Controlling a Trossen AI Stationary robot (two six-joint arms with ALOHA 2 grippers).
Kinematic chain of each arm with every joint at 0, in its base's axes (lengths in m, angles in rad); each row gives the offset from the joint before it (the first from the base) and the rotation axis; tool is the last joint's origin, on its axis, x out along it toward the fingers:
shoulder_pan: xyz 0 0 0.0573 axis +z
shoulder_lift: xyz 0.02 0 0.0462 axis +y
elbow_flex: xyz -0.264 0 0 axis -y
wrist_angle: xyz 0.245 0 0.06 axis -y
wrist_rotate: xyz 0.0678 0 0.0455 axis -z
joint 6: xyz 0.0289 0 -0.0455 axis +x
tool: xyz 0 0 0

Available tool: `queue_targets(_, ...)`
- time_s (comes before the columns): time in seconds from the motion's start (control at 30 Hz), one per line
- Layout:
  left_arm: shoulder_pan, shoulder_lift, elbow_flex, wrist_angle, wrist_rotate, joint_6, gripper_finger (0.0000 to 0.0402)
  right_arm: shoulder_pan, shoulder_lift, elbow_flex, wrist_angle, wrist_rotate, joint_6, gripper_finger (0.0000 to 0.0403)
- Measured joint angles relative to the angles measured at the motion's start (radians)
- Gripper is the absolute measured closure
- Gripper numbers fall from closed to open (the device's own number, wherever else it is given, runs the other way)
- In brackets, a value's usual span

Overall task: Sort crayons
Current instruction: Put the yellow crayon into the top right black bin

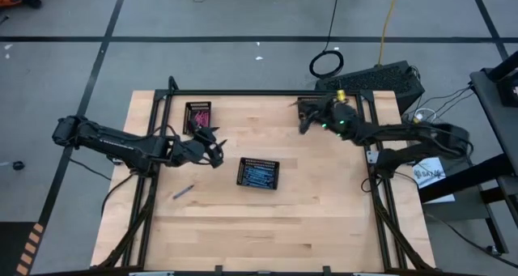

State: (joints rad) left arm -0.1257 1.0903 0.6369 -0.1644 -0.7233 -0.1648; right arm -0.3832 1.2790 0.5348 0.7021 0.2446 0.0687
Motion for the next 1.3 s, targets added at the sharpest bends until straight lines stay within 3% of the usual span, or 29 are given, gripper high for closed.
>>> queue_targets(0.2, 0.000, -0.006, -0.002, -0.055, -0.029, -0.043, 0.0160, -0.181, -0.120, -0.138, -0.006, 0.014, 0.057, 0.0402)
queue_targets(0.47, -0.001, 0.003, -0.003, -0.055, -0.019, -0.072, 0.0159, -0.332, -0.099, -0.176, 0.007, 0.009, 0.115, 0.0403)
queue_targets(0.9, -0.001, 0.002, -0.003, -0.055, -0.014, -0.066, 0.0159, -0.460, 0.158, -0.175, 0.141, -0.284, 0.443, 0.0398)
queue_targets(1.1, -0.001, 0.002, -0.003, -0.054, -0.014, -0.066, 0.0159, -0.514, 0.179, -0.175, 0.046, -0.302, 0.427, 0.0366)
queue_targets(1.3, -0.001, 0.002, -0.003, -0.054, -0.014, -0.067, 0.0159, -0.550, 0.121, -0.175, -0.013, -0.381, 0.325, 0.0296)
